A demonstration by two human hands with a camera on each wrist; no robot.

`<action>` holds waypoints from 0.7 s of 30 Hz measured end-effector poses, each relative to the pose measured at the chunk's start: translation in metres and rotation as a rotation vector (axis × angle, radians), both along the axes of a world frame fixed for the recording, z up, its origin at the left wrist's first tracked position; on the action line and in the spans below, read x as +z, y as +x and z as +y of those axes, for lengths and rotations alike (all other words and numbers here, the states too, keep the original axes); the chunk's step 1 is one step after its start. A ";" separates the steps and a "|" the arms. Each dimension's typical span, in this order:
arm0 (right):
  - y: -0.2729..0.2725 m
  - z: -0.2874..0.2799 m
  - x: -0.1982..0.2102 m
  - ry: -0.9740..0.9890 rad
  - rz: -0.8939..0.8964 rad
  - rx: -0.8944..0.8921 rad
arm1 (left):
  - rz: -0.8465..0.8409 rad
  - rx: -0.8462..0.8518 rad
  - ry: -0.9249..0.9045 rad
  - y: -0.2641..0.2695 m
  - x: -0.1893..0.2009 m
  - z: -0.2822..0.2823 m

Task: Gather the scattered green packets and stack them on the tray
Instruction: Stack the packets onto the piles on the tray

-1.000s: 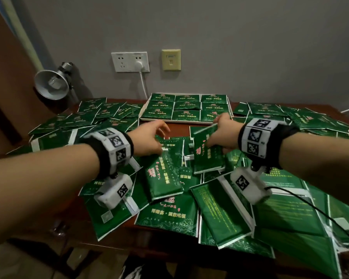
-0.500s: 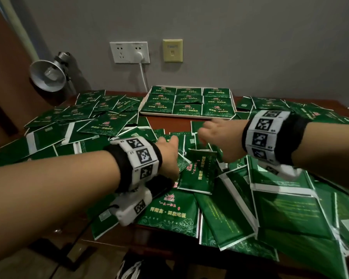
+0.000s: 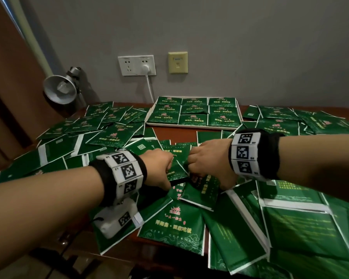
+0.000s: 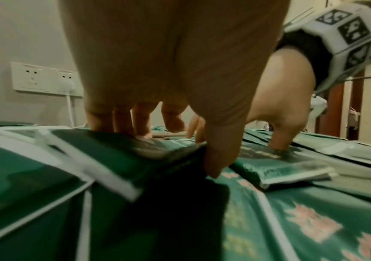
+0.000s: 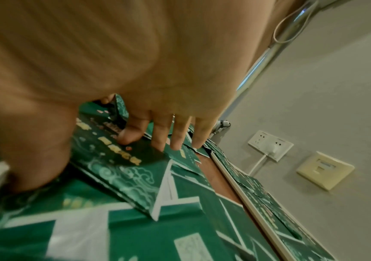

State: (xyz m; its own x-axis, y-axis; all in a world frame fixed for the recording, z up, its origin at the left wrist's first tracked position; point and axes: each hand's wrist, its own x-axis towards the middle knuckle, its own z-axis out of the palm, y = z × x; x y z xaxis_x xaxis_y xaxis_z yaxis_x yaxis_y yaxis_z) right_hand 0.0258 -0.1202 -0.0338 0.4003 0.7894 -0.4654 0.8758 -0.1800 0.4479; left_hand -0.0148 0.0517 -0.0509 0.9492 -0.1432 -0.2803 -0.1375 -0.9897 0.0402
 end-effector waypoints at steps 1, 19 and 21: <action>0.001 -0.001 0.000 0.012 0.016 -0.011 | 0.009 0.004 -0.015 0.003 0.003 0.004; 0.088 -0.065 0.015 0.462 0.236 -0.372 | -0.255 -0.205 0.051 0.188 0.052 -0.024; 0.114 -0.085 0.019 0.524 0.193 -0.426 | -0.227 -0.218 0.054 0.210 0.046 -0.030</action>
State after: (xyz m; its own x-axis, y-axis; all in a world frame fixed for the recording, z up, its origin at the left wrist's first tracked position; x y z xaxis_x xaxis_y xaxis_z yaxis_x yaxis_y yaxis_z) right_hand 0.1394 -0.2049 -0.0148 0.6735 0.7217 -0.1599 0.7358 -0.6752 0.0520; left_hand 0.1957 0.0214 -0.0051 0.9368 -0.3413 -0.0777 -0.3465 -0.9356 -0.0675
